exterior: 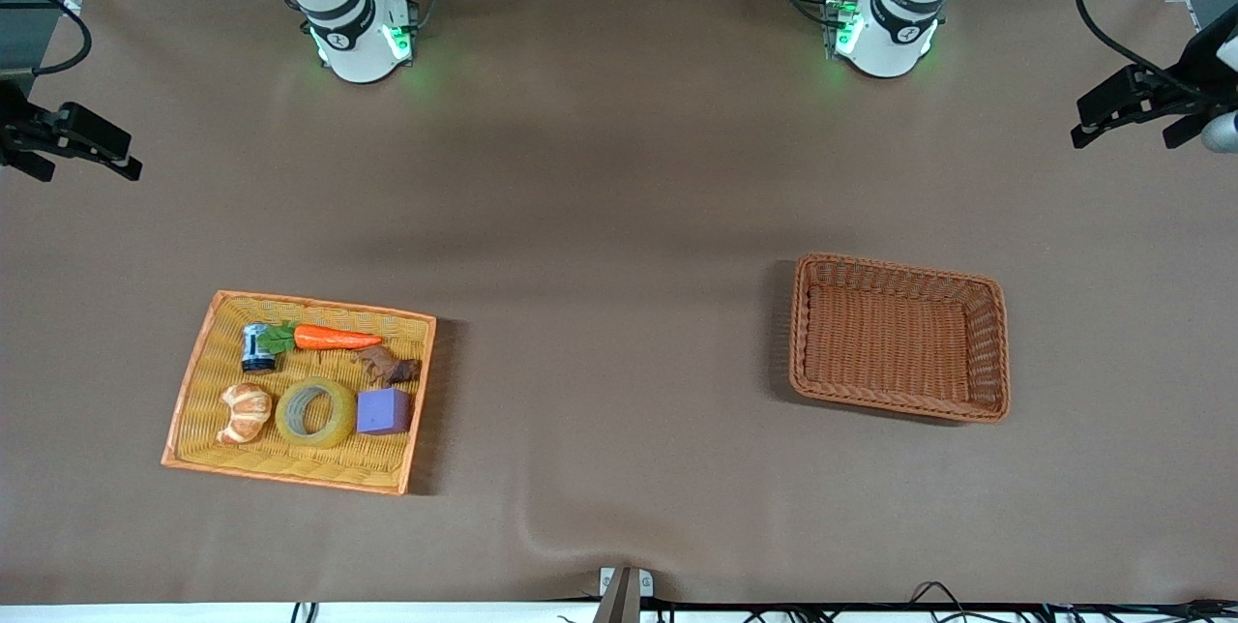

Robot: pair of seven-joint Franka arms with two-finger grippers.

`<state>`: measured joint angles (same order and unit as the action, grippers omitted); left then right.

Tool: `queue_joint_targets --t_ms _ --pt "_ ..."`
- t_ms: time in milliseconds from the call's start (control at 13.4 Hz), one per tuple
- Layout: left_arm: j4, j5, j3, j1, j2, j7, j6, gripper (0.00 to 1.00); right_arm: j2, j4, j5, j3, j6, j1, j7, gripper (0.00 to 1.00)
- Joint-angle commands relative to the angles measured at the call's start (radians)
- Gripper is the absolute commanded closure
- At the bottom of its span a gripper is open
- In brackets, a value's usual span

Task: Transfer tape with both arms
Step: 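Reach the right gripper down toward the tape roll in the yellow tray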

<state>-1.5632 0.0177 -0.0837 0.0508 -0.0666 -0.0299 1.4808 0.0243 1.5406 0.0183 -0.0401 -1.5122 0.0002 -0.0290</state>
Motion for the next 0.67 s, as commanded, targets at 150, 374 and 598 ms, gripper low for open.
queue_joint_targets --t_ms 150,374,598 --pt "-0.047 0.001 -0.01 -0.005 -0.027 -0.021 0.041 0.0 -0.033 -0.003 0.006 -0.004 -0.011 0.017 -0.002 0.0" --pt "-0.069 0.001 -0.019 -0.006 -0.027 -0.021 0.067 0.0 -0.133 -0.007 -0.007 -0.003 -0.063 0.018 -0.012 0.0" --pt "-0.094 -0.001 -0.04 -0.008 -0.025 -0.021 0.105 0.0 -0.317 -0.052 -0.012 -0.006 -0.136 0.003 -0.009 0.0"
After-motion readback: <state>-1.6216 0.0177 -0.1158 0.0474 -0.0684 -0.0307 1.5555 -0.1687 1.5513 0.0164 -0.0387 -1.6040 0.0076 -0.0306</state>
